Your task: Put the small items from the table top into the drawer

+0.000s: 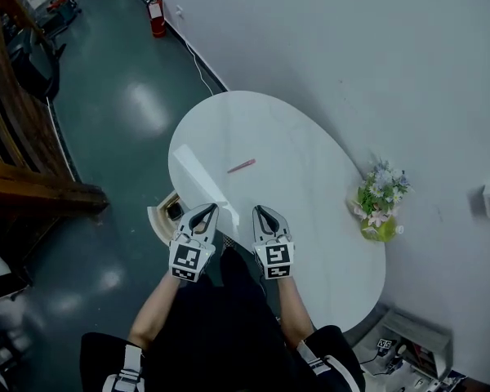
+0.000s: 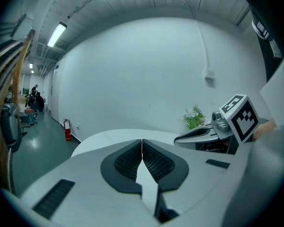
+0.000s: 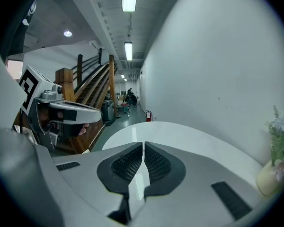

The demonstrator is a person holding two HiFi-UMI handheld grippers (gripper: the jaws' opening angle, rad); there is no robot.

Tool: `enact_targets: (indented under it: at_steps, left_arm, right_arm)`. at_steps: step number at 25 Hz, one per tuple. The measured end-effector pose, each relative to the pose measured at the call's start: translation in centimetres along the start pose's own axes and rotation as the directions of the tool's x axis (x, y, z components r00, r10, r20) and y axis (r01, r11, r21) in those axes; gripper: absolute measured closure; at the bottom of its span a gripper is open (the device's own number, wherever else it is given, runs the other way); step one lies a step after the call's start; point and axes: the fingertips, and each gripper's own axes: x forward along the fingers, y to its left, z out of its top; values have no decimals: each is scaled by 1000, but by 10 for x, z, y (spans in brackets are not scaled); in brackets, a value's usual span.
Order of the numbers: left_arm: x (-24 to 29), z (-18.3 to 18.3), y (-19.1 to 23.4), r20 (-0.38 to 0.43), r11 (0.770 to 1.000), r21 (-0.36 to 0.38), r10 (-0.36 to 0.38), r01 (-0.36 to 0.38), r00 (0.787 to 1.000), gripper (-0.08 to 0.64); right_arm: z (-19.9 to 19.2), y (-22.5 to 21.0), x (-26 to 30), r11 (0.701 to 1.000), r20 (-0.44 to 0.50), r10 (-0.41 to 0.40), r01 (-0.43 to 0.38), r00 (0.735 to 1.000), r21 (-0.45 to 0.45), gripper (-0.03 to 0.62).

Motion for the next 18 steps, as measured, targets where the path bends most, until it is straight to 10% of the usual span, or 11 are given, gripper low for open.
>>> enact_targets:
  at_steps: [18]
  left_arm:
    - [90, -45, 33, -106, 995, -85, 50, -59, 993, 540]
  right_arm:
    - [-35, -36, 102, 990, -102, 142, -143, 985, -10, 554]
